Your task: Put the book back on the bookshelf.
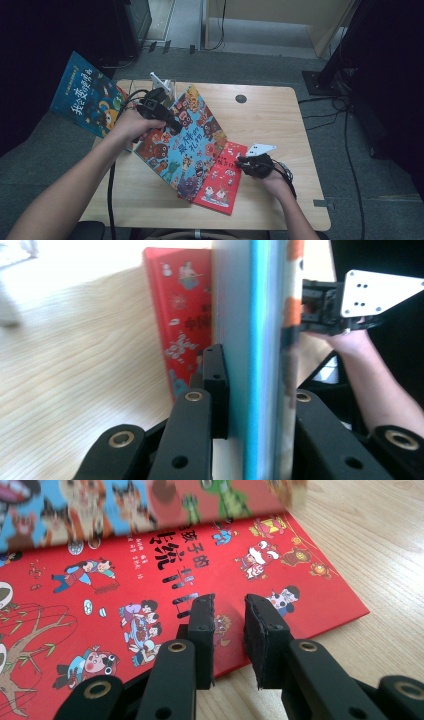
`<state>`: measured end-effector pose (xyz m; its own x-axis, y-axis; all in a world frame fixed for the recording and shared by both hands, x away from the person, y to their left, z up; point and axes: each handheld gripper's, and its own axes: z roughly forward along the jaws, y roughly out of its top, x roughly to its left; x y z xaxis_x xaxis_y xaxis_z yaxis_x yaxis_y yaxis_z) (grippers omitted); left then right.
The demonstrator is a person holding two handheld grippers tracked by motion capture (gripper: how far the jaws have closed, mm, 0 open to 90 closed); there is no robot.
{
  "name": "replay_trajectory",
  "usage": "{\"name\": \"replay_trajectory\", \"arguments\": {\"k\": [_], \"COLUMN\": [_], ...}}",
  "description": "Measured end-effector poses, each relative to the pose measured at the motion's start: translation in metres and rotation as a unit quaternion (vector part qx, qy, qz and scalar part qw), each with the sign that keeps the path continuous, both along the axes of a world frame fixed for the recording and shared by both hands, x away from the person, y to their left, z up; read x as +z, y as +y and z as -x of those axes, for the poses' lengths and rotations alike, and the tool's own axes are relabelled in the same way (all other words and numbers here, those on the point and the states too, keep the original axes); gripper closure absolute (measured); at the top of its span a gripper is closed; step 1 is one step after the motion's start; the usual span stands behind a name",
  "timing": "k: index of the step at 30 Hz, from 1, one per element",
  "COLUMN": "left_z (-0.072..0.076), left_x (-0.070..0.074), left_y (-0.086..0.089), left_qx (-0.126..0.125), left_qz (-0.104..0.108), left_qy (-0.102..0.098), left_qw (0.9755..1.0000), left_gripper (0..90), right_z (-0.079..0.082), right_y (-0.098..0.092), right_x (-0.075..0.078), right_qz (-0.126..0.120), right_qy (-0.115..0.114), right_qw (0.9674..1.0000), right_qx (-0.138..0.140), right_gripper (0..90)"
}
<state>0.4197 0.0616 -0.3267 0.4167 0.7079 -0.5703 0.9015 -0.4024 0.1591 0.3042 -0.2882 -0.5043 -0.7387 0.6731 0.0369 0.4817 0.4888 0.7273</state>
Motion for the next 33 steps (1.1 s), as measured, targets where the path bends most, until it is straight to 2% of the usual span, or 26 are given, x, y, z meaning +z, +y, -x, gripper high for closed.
{"name": "replay_trajectory", "arguments": {"k": [2, 10, 11, 15, 17, 21, 27, 28, 33], "left_z": [0.000, -0.006, -0.006, -0.013, -0.015, -0.018, -0.019, -0.019, -0.022], "left_x": [0.008, 0.058, 0.058, 0.088, 0.097, 0.107, 0.119, 0.120, 0.131], "left_y": [0.004, 0.033, 0.033, 0.058, 0.071, 0.095, 0.126, 0.130, 0.157], "left_qx": [0.001, 0.025, 0.025, 0.053, 0.062, 0.077, 0.112, 0.113, 0.144], "left_qz": [-0.005, 0.037, 0.037, 0.040, 0.042, 0.048, 0.050, 0.049, 0.051], "left_qy": [-0.001, -0.004, -0.004, -0.015, -0.016, -0.013, -0.027, -0.026, -0.029], "left_qw": [1.0000, 0.9990, 0.9990, 0.9977, 0.9971, 0.9958, 0.9920, 0.9921, 0.9878], "left_gripper": [81.6, 81.7, 81.6, 81.6, 81.6, 81.6, 81.6, 81.7, 81.7], "right_z": [0.000, 0.000, 0.000, 0.000, 0.000, -0.001, -0.001, -0.001, -0.001], "right_y": [0.000, 0.000, 0.000, 0.000, 0.000, -0.001, -0.001, -0.001, -0.001], "right_x": [0.000, 0.000, 0.000, 0.000, 0.000, 0.000, 0.000, 0.000, -0.001], "right_qz": [0.002, 0.002, 0.002, 0.002, 0.002, 0.000, -0.001, 0.000, -0.001], "right_qy": [-0.001, -0.001, -0.001, -0.001, -0.001, -0.001, -0.001, -0.003, -0.003], "right_qw": [1.0000, 1.0000, 1.0000, 1.0000, 1.0000, 1.0000, 1.0000, 1.0000, 1.0000], "right_qx": [0.001, 0.001, 0.001, 0.002, 0.002, 0.003, 0.002, 0.002, 0.003], "right_gripper": [74.0, 74.0, 74.0, 74.0, 74.1, 74.3, 74.5, 74.4, 74.3]}}
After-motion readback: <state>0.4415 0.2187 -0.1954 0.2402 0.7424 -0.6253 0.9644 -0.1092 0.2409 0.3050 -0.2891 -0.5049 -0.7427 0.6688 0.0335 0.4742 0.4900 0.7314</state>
